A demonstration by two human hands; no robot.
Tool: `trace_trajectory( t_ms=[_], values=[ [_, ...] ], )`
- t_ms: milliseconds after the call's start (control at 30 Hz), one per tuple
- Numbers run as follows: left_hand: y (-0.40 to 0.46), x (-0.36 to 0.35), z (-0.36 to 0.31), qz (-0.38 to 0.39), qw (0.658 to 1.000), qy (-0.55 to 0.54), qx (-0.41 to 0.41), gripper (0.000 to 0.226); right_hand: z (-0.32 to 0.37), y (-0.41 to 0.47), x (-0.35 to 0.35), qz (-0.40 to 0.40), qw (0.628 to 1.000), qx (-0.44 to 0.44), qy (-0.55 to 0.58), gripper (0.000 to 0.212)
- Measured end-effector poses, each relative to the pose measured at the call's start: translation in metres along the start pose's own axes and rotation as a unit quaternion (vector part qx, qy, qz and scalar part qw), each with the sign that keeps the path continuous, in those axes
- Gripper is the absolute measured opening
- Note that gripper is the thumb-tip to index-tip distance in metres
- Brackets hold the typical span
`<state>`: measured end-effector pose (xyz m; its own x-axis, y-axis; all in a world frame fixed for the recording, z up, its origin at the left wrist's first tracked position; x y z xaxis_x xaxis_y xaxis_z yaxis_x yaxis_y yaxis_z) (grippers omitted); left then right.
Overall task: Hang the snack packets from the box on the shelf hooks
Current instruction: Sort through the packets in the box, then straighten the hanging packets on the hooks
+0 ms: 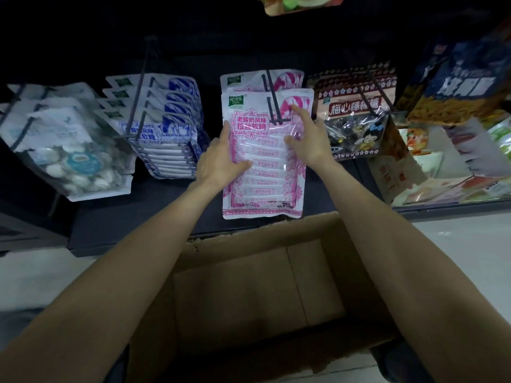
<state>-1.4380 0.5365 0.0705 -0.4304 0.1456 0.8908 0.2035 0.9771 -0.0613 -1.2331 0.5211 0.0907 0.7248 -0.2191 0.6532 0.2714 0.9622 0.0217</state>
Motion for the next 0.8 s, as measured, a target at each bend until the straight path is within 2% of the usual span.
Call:
trace_trajectory(
  t_ms=[133,300,367,500,567,667,800],
  values=[
    [0.020,-0.011,0.001,-0.024,0.999,0.042,-0.003,0.092,-0.002,0.021,-0.006,-0.007,0.996,0.049,-0.069,0.062],
    [0.028,-0.031,-0.002,0.025,0.999,0.027,-0.039,0.098,-0.009,0.021,-0.023,0.038,0.989,0.055,-0.133,0.066],
    [0.023,-0.024,-0.005,0.029,0.997,0.048,-0.048,0.092,-0.012,0.015,-0.026,0.057,0.976,0.046,-0.205,0.065],
    [-0.004,0.015,-0.017,0.018,0.991,0.081,-0.104,0.071,-0.001,-0.015,-0.018,0.096,0.937,0.081,-0.326,0.053],
    [-0.024,0.041,-0.019,0.017,0.985,0.105,-0.135,0.060,0.020,-0.038,-0.007,0.112,0.931,0.116,-0.328,0.045],
    [-0.058,0.089,-0.021,0.008,0.976,0.136,-0.169,0.057,0.063,-0.072,0.009,0.167,0.914,0.154,-0.336,0.034],
    [-0.104,0.169,-0.024,-0.022,0.966,0.129,-0.222,0.048,0.143,-0.111,0.034,0.213,0.905,0.185,-0.317,0.025]
  ],
)
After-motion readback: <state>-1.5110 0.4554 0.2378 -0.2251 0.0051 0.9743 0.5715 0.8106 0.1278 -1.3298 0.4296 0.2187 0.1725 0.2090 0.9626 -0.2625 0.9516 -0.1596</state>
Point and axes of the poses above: each hand's wrist, its own y-axis towards the middle knuckle, its own x-axis out of the back of the hand, z = x × y, the point moved 9 cm from there along y, towards the middle knuckle, and after that the axes turned 4 degrees about y, right-handed, at the moved point
